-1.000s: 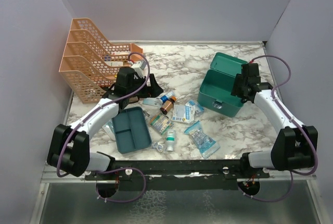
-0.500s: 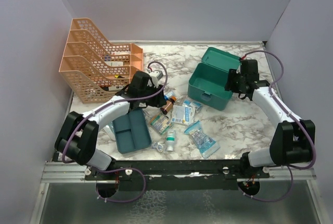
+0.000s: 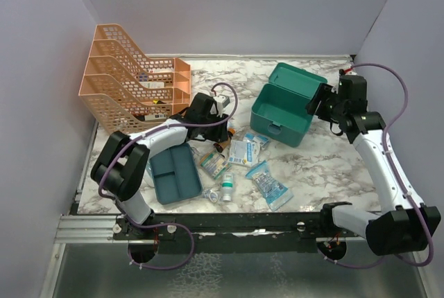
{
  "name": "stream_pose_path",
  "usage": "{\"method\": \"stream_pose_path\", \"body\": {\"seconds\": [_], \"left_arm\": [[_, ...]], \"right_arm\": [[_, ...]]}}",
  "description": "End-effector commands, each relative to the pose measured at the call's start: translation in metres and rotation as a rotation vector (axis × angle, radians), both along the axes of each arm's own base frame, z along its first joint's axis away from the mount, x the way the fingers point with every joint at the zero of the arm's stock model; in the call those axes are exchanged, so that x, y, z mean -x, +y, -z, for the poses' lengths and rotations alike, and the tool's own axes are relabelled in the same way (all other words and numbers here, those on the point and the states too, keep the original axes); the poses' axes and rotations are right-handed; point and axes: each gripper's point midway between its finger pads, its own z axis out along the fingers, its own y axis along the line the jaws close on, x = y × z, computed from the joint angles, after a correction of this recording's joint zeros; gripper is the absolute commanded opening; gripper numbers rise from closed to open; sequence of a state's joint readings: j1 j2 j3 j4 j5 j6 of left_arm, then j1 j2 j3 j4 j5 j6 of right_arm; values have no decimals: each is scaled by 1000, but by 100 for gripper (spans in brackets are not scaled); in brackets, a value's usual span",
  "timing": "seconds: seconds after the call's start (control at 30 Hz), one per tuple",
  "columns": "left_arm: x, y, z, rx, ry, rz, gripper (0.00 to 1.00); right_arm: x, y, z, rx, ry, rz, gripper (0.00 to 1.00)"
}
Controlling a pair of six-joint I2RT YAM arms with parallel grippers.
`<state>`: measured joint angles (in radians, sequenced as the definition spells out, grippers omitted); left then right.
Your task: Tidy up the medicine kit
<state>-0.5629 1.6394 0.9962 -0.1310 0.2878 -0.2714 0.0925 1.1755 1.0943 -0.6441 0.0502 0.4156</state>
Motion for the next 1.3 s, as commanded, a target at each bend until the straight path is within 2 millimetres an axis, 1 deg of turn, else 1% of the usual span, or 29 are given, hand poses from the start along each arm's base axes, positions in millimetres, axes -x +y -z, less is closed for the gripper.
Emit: {"method": "stream_pose_path", "body": {"seconds": [0.0,0.03,0.07,0.13,0.23,0.33,0.5,0.6,0.8,0.97,1.07,1.17,1.27], "left_arm": [[-5,-1,9,-54,11,6,41],[-4,-2,8,-49,16,11,40],[-2,-4,17,-56,42,13,40],[0,-7,22,-59,62,22,40],[2,-5,33,-91,88,26,42],[6,-5,42,-111,109,33,46],[7,-3,50,-135,118,33,48],[6,-5,51,-133,125,39,49],[-1,-12,47,-117,110,59,50],[-7,-14,47,-128,106,52,51],[-12,-14,39,-124,85,35,44],[-17,-17,14,-92,34,25,40],[-21,-16,-17,-49,-34,10,39]], "right_arm": [[18,43,-31,-198,-38,-156,57],[21,50,-34,-235,-41,-179,57],[24,57,-38,-268,-52,-211,57],[31,71,-49,-333,-78,-273,57],[40,82,-62,-390,-118,-322,58],[49,90,-68,-429,-135,-372,60],[62,96,-65,-465,-136,-403,63],[68,98,-64,-480,-146,-418,65],[78,104,-59,-513,-135,-447,67],[86,109,-56,-555,-137,-474,69],[88,108,-52,-564,-123,-455,72],[90,109,-50,-573,-114,-453,73],[91,113,-50,-598,-113,-469,73]]}}
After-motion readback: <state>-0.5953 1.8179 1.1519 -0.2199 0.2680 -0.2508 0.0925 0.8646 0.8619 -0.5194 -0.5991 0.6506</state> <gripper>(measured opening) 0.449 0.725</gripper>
